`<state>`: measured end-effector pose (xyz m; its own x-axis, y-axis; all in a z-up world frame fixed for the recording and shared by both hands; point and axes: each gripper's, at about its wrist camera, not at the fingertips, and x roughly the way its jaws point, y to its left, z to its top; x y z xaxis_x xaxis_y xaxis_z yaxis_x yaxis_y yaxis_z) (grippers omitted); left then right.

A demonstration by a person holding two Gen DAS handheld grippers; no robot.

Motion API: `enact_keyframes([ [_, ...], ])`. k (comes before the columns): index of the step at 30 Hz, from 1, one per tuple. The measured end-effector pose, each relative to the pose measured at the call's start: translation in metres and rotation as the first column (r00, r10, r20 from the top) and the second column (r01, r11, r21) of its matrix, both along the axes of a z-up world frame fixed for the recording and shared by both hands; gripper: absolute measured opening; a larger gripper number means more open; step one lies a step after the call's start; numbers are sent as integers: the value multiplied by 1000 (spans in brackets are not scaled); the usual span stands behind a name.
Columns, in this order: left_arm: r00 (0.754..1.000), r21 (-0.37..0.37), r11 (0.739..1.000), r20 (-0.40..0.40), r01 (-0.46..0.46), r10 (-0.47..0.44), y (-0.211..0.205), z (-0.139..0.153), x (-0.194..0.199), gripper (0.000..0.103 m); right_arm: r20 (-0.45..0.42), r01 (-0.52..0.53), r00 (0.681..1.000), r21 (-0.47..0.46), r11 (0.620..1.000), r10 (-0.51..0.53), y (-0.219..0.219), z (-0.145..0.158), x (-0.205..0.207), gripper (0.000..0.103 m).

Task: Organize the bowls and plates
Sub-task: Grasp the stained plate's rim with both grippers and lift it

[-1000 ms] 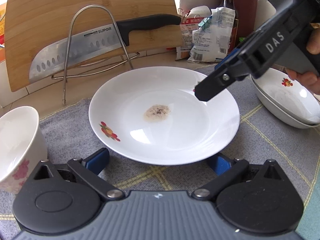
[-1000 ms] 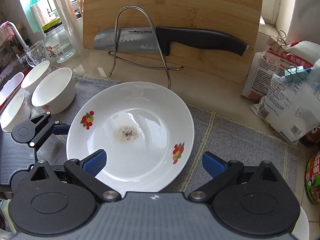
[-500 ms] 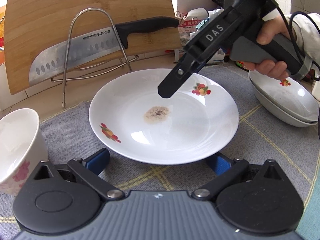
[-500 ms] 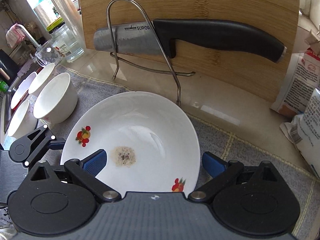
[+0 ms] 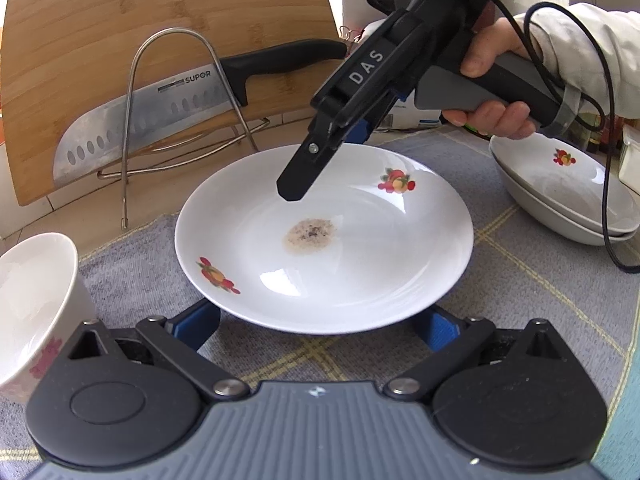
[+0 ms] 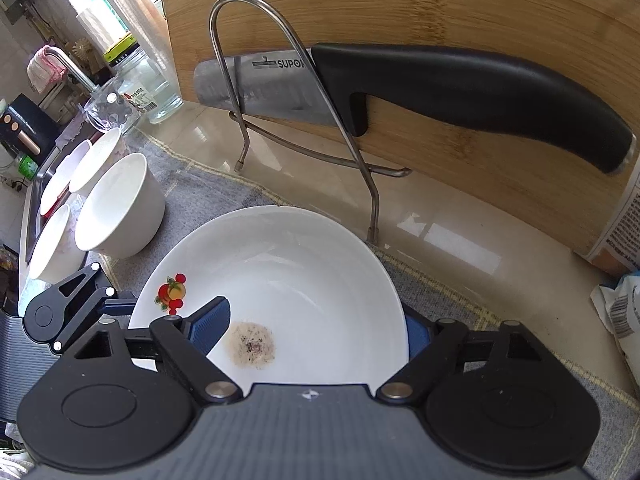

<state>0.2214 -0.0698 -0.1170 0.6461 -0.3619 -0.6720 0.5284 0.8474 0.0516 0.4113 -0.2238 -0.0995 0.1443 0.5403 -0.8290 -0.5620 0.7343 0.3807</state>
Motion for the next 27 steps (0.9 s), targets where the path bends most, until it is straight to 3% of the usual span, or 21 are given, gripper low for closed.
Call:
enact_keyframes([
  [12, 1000, 15, 1000, 18, 18, -18, -2, 0, 2, 102, -59, -23, 998, 3, 1000, 23, 0, 1, 9, 92],
  [27, 999, 27, 999, 15, 31, -31, -3, 4, -1, 101, -55, -30, 998, -20, 999, 29, 3, 2, 4, 92],
])
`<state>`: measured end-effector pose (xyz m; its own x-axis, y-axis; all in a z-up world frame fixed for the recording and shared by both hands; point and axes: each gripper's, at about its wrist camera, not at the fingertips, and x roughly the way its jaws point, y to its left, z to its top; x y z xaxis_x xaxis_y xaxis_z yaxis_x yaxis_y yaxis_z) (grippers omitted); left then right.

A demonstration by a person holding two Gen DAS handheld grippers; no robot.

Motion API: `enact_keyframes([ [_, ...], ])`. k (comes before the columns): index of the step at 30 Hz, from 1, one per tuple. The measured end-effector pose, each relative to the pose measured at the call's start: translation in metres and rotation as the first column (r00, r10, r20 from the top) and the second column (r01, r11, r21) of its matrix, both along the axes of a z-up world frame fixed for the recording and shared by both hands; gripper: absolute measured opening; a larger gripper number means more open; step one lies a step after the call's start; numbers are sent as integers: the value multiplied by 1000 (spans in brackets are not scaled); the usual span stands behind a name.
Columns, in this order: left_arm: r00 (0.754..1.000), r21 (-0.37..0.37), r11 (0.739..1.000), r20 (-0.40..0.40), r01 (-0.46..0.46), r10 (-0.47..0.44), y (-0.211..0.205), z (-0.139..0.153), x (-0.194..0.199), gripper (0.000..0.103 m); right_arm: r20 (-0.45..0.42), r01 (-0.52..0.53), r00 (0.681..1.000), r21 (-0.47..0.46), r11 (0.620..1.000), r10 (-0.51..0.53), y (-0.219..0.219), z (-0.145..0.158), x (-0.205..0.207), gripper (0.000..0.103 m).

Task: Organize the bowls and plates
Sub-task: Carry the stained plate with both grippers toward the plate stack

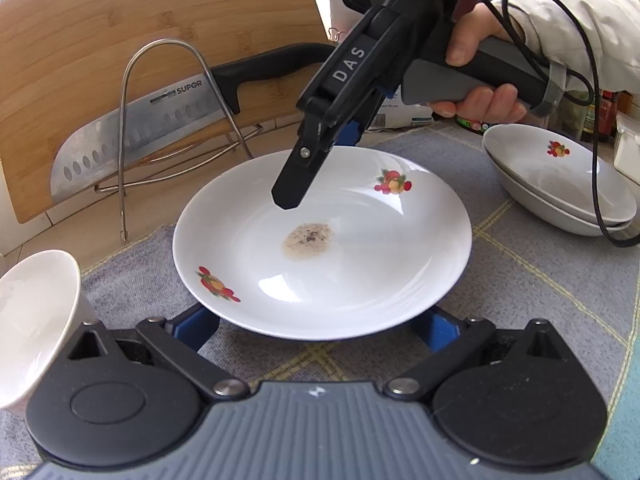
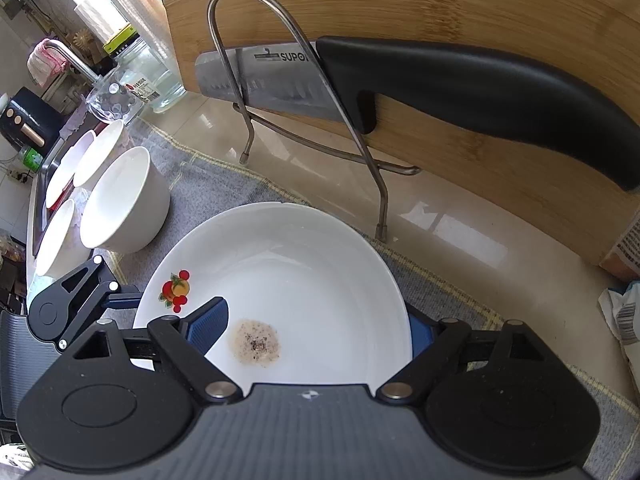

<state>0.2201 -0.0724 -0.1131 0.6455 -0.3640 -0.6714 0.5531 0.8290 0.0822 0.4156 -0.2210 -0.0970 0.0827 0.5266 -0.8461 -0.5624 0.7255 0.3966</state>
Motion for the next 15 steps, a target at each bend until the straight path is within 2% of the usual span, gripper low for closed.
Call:
enact_keyframes([
  [15, 999, -16, 999, -7, 41, -41, -3, 21, -24, 101, -2, 61, 998, 6, 998, -61, -12, 15, -28, 93],
])
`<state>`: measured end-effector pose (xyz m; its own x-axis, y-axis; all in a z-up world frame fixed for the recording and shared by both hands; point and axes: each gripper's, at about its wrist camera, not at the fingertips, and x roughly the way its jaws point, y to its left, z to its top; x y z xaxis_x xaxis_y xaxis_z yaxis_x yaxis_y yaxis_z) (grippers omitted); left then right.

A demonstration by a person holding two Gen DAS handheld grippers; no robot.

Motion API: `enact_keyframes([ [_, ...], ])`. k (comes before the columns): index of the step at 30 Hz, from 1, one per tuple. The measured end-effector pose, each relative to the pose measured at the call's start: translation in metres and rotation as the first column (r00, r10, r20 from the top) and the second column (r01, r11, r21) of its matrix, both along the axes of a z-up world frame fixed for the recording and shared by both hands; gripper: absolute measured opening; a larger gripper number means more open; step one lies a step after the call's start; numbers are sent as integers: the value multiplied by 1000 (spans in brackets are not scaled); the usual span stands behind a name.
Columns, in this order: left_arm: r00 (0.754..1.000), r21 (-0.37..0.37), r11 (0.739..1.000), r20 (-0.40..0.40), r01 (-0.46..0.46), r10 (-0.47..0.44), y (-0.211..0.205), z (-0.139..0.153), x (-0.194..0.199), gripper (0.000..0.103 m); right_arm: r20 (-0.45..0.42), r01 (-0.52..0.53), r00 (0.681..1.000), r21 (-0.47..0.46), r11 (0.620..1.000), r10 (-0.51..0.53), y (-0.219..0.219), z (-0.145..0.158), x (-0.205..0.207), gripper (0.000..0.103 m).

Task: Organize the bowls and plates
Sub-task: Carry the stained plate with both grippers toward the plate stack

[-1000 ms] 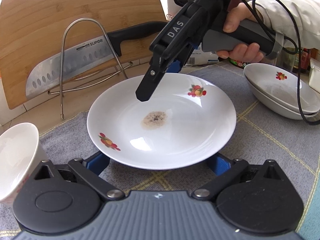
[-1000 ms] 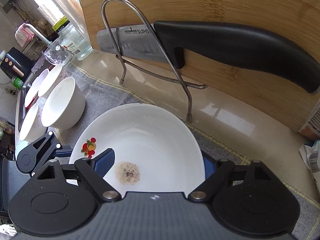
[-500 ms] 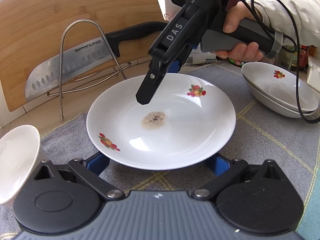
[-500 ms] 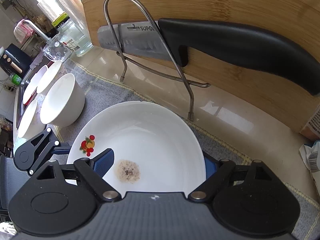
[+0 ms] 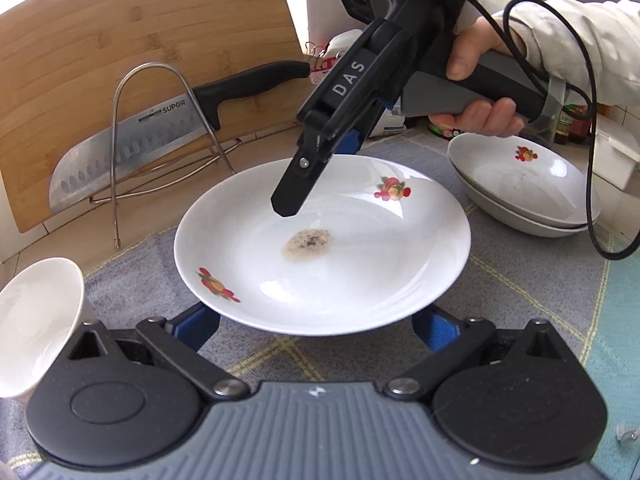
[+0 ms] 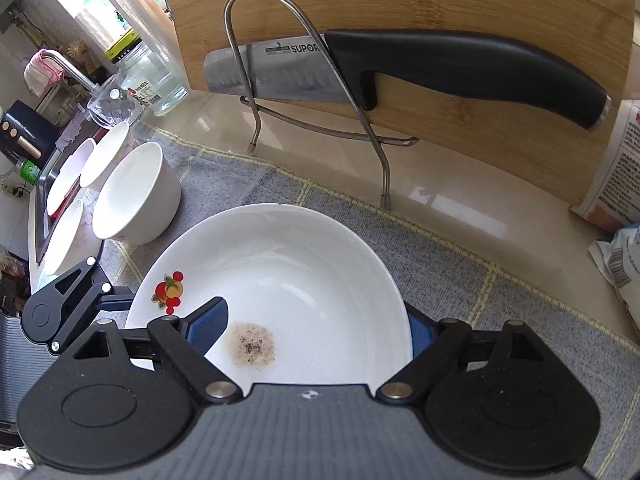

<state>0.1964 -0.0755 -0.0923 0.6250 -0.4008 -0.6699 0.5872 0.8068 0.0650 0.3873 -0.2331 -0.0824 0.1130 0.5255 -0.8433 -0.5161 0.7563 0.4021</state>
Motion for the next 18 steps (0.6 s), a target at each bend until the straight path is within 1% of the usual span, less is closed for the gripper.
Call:
enact_keyframes([
  [9, 999, 12, 999, 2, 36, -36, -6, 16, -23, 101, 13, 29, 999, 1, 1000, -29, -8, 19, -29, 93],
  [18, 997, 29, 996, 0, 82, -82, -14, 28, -48, 101, 10, 68, 998, 10, 998, -68, -21, 28, -63, 93],
])
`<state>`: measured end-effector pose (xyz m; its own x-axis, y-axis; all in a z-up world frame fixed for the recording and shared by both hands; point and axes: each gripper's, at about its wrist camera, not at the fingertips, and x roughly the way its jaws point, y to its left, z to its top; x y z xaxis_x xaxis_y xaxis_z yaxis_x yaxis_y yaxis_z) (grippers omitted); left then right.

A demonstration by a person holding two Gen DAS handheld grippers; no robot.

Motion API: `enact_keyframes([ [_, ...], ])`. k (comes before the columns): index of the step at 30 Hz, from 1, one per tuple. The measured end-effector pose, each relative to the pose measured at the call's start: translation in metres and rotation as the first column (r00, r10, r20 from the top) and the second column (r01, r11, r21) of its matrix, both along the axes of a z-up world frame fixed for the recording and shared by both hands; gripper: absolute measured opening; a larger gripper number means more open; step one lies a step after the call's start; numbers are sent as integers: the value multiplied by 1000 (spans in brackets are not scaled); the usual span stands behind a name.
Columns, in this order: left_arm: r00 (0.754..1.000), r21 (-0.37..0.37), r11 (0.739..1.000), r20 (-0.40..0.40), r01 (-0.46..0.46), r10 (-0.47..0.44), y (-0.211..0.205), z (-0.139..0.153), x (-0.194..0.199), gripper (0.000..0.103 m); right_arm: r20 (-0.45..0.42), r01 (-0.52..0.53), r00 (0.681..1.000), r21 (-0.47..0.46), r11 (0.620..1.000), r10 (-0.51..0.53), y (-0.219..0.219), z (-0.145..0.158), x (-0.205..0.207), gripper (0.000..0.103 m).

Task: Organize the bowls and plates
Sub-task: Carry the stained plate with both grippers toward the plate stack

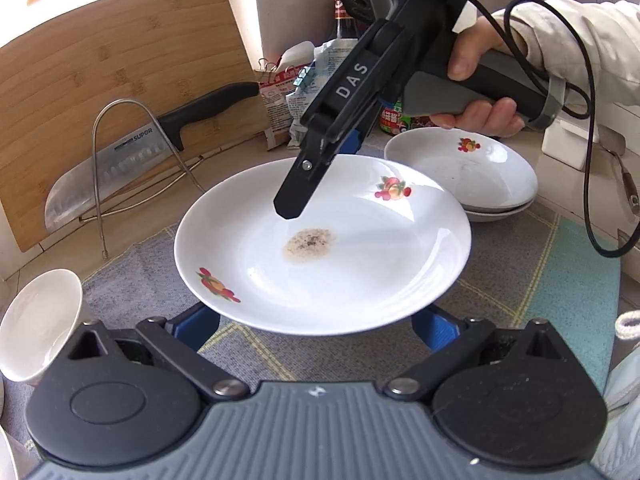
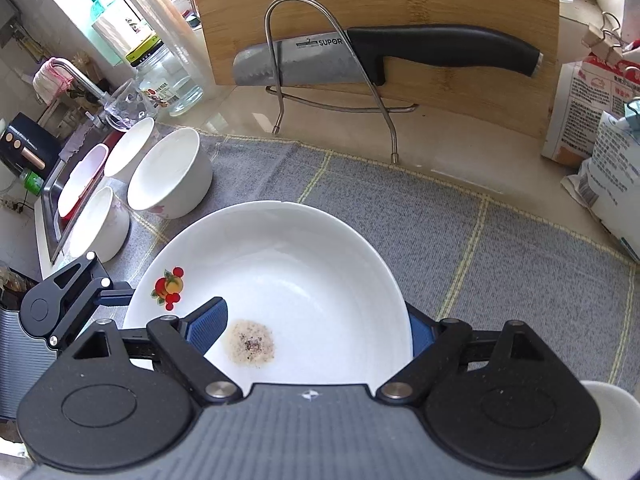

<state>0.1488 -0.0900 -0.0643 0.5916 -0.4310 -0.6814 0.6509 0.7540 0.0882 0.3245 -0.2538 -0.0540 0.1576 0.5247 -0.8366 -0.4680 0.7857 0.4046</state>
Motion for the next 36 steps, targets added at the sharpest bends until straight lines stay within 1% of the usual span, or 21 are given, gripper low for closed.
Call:
enact_keyframes([
  [10, 999, -2, 999, -5, 53, -53, -13, 9, -19, 101, 11, 44, 999, -2, 999, -44, -20, 10, -32, 93],
  [18, 993, -11, 993, -14, 114, -114, -31, 11, -29, 101, 21, 100, 995, -14, 995, -99, -47, 17, -54, 93],
  [24, 985, -22, 985, -16, 169, -169, -48, 10, -30, 101, 21, 155, 988, -28, 988, -154, -71, 19, -68, 93],
  [36, 962, -33, 961, -16, 273, -274, -80, 5, -22, 101, 30, 257, 966, -46, 965, -256, -116, 24, -86, 93],
])
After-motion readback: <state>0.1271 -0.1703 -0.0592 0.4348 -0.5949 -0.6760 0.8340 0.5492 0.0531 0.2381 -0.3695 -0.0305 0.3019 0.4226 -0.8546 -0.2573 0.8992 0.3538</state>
